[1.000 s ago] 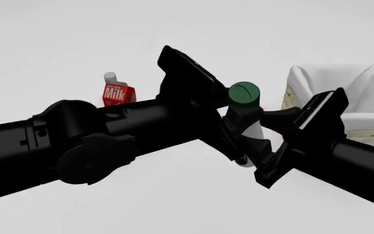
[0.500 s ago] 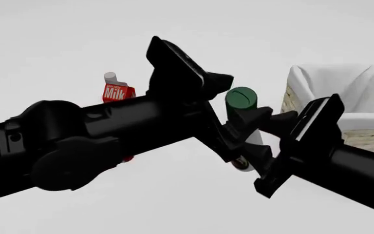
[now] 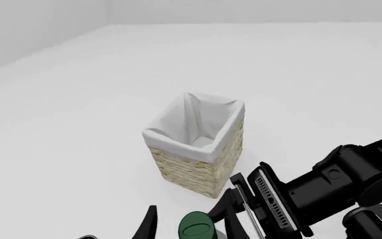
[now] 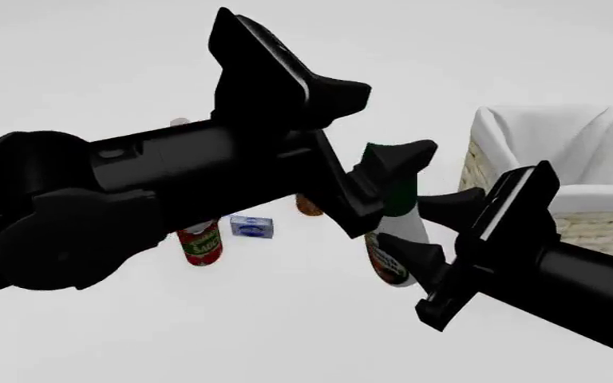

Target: Pick the salad dressing and place it in the basket.

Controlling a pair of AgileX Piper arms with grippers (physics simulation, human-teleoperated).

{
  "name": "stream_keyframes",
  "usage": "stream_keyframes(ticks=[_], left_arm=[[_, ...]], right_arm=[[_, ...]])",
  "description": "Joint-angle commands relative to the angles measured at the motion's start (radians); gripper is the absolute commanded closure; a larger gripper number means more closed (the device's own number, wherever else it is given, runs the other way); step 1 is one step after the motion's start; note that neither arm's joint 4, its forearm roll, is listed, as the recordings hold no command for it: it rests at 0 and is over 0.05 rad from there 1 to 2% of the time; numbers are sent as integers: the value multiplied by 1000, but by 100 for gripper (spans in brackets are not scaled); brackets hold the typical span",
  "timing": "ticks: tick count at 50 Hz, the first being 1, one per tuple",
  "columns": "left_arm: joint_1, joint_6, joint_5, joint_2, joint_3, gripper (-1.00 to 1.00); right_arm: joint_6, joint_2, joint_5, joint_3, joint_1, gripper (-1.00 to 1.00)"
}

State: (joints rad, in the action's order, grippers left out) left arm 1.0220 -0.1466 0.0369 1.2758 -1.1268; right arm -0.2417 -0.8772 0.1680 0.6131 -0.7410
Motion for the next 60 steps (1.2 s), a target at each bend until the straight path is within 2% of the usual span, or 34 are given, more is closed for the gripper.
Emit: stream_keyframes(ticks=[1,8,16,21,26,35,46,60], left_arm=[[-37,-19,40,-1,-20,-100],[-85,-29,26,-20,-5,-100],[-228,-13,-57,-74,80,-100],[-253,0,-80,-81,119,-100],[-313,13,-112,-100,172,-100],[-359,3,-125,-106,214,-100],[-405,-3,-226,-147,366,-100],[-462,-7,-275,-214,500,-100]], right_arm=[[29,4,-31,3,12,100],[28,9,-25,5,15,100],[27,15,-20,8,21,100],[23,16,-14,15,21,100],[17,17,-9,20,24,100],[12,19,-3,26,26,100],[3,23,9,36,26,100],[-1,22,15,44,21,100]])
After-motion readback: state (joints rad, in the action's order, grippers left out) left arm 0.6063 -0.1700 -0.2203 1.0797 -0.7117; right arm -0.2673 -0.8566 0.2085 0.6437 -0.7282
